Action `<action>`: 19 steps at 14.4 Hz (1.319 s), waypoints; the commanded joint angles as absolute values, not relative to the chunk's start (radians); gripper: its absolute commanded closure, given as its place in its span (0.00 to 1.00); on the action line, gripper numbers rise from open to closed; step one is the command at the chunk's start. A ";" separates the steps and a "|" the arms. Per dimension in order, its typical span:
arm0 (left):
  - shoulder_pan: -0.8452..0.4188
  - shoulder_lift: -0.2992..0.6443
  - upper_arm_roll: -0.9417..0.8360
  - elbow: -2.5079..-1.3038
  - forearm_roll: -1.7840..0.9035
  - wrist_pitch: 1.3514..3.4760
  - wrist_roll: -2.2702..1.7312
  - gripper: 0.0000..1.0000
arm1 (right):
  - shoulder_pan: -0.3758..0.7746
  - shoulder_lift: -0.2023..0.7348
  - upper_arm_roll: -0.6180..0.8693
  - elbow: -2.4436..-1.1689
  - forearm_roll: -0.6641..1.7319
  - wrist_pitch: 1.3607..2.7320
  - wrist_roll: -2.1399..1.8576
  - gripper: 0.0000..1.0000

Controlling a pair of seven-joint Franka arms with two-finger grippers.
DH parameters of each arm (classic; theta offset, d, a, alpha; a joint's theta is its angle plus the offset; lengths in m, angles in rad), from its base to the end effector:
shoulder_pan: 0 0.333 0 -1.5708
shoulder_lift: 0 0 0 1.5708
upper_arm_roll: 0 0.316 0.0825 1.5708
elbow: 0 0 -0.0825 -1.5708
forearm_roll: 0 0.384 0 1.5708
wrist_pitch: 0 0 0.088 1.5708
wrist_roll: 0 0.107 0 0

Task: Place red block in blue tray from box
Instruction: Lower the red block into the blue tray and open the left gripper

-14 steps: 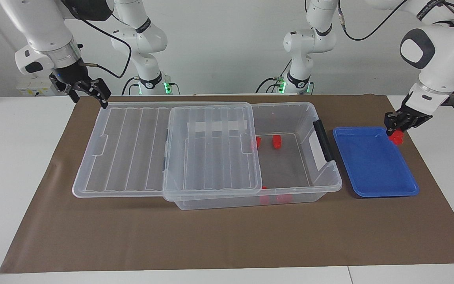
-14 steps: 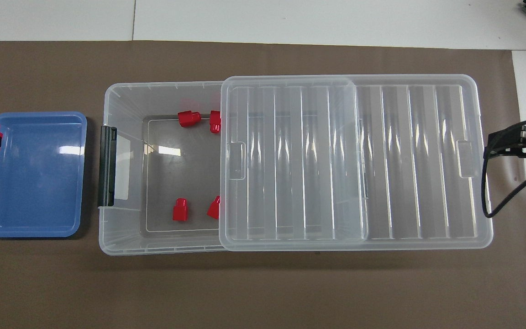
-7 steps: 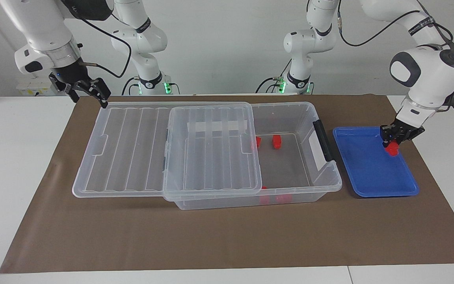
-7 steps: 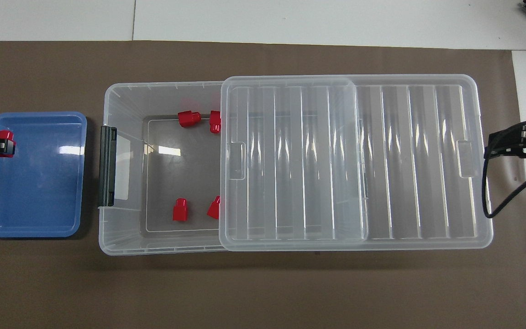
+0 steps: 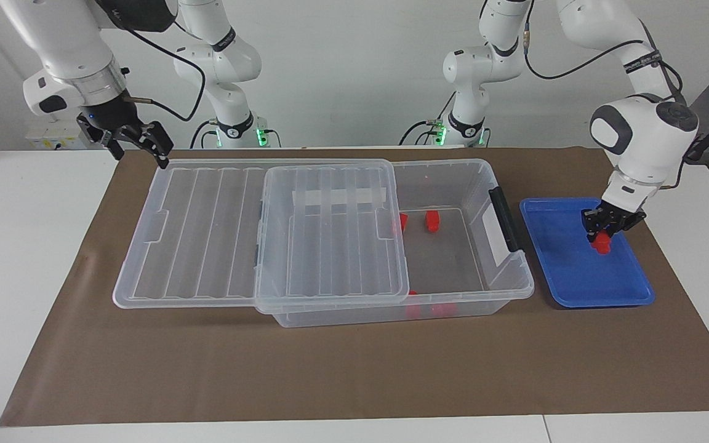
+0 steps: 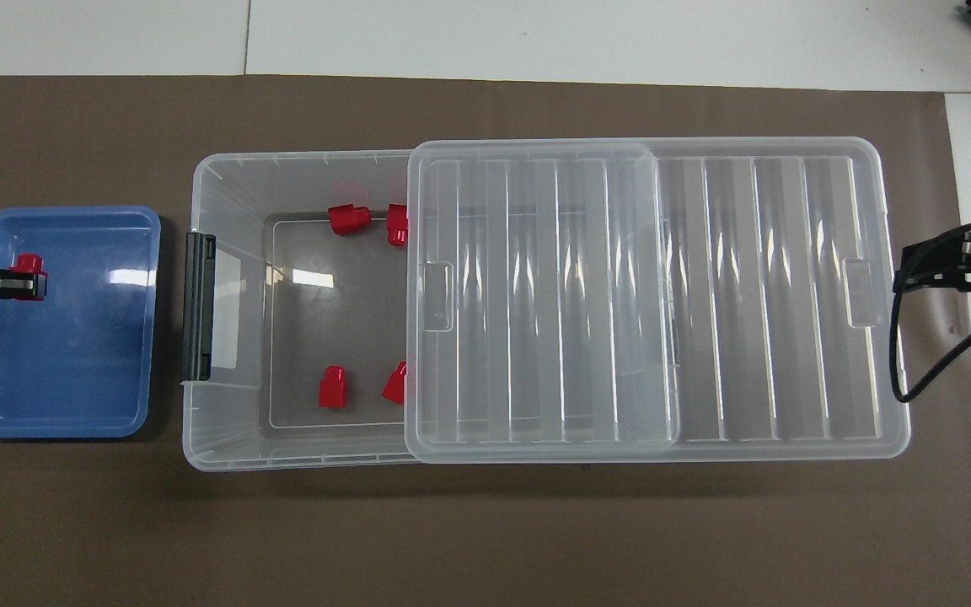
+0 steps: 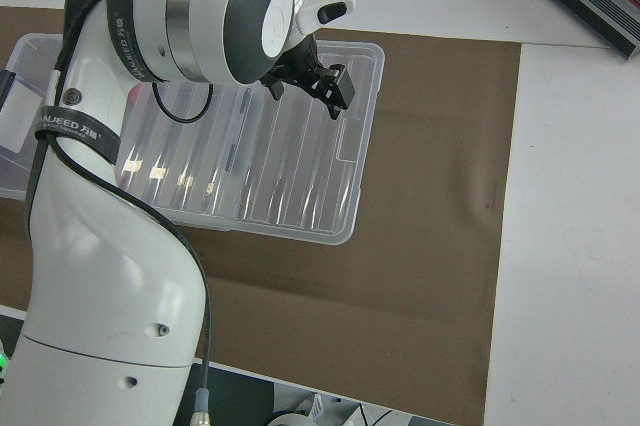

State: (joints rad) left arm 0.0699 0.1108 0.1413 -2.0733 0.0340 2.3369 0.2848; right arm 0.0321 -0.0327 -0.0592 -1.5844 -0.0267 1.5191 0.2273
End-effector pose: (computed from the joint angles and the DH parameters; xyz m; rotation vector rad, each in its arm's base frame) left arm 0.5689 0.1211 0.3927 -3.0525 0.1487 -0.2125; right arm 0.5387 -0.0181 0.6315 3.0880 -0.3963 -0.0467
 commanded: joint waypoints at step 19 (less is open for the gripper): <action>0.032 0.247 0.121 -2.146 -0.069 2.542 0.167 0.92 | 0.023 -0.060 -0.060 -1.615 -0.006 1.542 0.204 0.00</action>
State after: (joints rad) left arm 0.0566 0.2621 0.1159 -2.1154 -0.0293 2.5393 0.1698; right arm 0.0322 -0.0329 -0.0592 -1.5844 -0.0258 1.5191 0.2273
